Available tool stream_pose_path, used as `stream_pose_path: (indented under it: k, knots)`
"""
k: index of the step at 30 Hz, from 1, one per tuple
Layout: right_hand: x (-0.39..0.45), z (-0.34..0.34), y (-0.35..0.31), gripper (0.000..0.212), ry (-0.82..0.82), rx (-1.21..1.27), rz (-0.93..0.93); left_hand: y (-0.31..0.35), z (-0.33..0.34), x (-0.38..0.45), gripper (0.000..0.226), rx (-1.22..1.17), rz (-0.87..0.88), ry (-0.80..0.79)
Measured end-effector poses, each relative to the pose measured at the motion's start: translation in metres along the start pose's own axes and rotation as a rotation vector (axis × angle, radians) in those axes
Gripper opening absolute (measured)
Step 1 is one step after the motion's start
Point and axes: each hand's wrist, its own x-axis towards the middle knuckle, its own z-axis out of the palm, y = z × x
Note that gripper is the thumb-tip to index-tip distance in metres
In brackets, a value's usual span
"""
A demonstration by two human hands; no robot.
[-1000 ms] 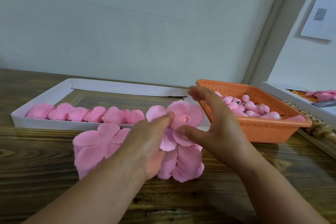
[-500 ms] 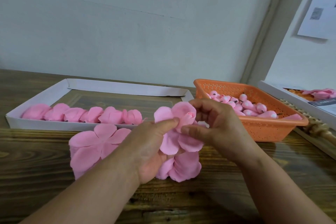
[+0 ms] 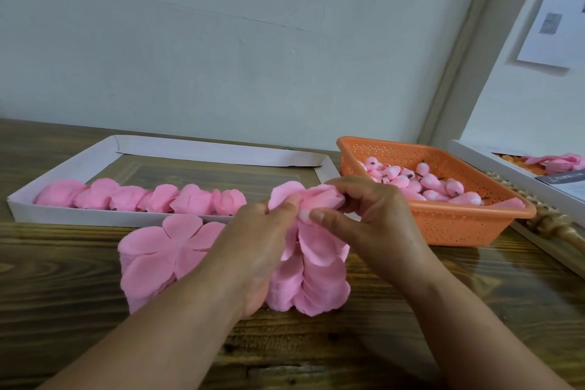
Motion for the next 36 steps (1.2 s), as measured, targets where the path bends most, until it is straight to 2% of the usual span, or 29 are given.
stream_pose_path:
  k: [3, 7, 10, 15, 19, 22, 25, 28, 32, 36]
  knots:
    - [-0.0009, 0.0025, -0.0013, 0.014, -0.026, -0.078, -0.022, 0.0032, 0.0019, -0.0017, 0.023, -0.023, 0.009, 0.067]
    - [-0.0024, 0.0044, -0.0050, 0.013, -0.101, -0.192, -0.069, 0.0040, 0.0036, -0.0035, 0.030, -0.045, -0.025, 0.081]
    - [-0.0031, 0.0053, -0.0069, 0.017, -0.120, -0.194, -0.065, 0.0043, 0.0040, -0.0027, 0.032, -0.036, -0.032, 0.115]
    - [-0.0037, 0.0047, -0.0070, 0.016, -0.077, -0.145, -0.018, 0.0056, 0.0041, -0.0015, 0.017, -0.038, -0.005, 0.190]
    - [-0.0036, 0.0031, -0.0087, 0.015, -0.138, -0.150, -0.031, 0.0066, 0.0039, -0.0026, 0.014, -0.025, 0.010, 0.225]
    - [-0.0034, 0.0044, -0.0101, 0.016, -0.165, -0.179, -0.075, 0.0053, 0.0041, -0.0038, 0.025, 0.004, 0.013, 0.149]
    - [-0.0029, 0.0041, -0.0094, 0.018, -0.141, -0.177, -0.022, 0.0035, 0.0038, -0.0053, 0.036, 0.036, 0.036, 0.031]
    - [-0.0026, 0.0033, -0.0081, 0.030, -0.078, -0.157, 0.046, 0.0034, 0.0037, -0.0054, 0.045, 0.052, 0.061, -0.083]
    - [-0.0019, 0.0024, -0.0056, 0.050, -0.074, -0.117, 0.093, 0.0055, 0.0017, -0.0050, 0.066, 0.050, 0.032, -0.181]
    - [-0.0003, 0.0014, -0.0049, 0.025, -0.113, -0.181, 0.099, 0.0078, 0.0013, -0.0066, 0.076, 0.043, 0.002, -0.211]
